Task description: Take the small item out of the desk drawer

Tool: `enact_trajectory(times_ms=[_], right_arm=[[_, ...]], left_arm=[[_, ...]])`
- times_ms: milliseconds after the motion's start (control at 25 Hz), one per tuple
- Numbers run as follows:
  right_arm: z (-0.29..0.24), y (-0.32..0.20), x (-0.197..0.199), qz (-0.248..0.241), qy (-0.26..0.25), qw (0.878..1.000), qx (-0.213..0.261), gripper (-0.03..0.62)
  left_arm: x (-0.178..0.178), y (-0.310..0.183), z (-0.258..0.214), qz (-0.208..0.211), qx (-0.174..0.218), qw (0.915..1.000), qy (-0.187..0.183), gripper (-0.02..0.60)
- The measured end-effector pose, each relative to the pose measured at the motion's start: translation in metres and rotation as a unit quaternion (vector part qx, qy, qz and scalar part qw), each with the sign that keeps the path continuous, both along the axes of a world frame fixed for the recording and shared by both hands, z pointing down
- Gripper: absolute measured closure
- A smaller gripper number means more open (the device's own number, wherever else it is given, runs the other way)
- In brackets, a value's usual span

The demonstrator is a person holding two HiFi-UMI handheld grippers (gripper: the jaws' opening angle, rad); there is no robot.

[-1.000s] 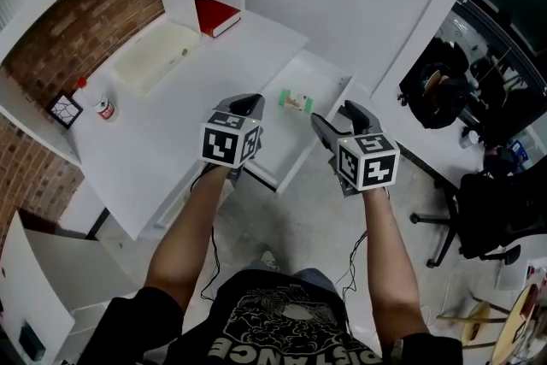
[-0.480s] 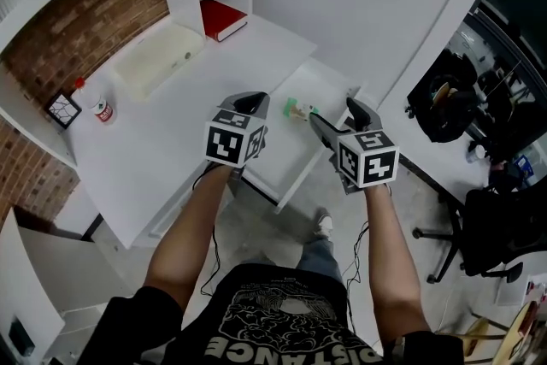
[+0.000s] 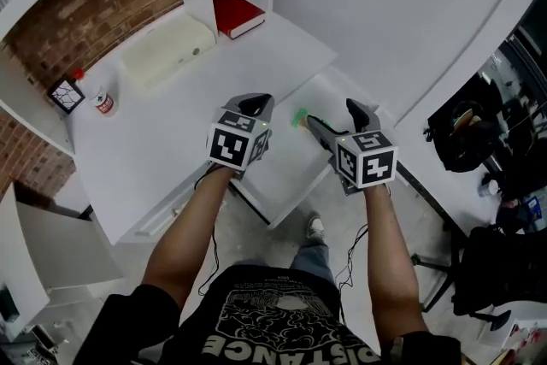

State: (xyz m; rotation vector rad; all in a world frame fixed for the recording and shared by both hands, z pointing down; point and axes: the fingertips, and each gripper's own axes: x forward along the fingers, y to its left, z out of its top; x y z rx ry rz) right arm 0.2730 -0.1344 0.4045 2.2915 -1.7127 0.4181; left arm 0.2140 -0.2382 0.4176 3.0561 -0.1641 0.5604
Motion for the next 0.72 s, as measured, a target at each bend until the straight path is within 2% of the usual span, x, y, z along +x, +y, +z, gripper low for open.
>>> enact_trajectory(times_ms=[440, 720], right_arm=[[0.014, -0.057, 0.073, -0.101, -0.023, 0.994, -0.035, 0.180], [0.021, -0.085, 0.097, -0.164, -0.028, 0.984, -0.055, 0.164]], left_arm=[[0.056, -0.037, 0.007, -0.086, -0.010, 0.9959, -0.028, 0.577], [0.068, -0.059, 0.011, -0.146, -0.012, 0.9885, -0.036, 0.577]])
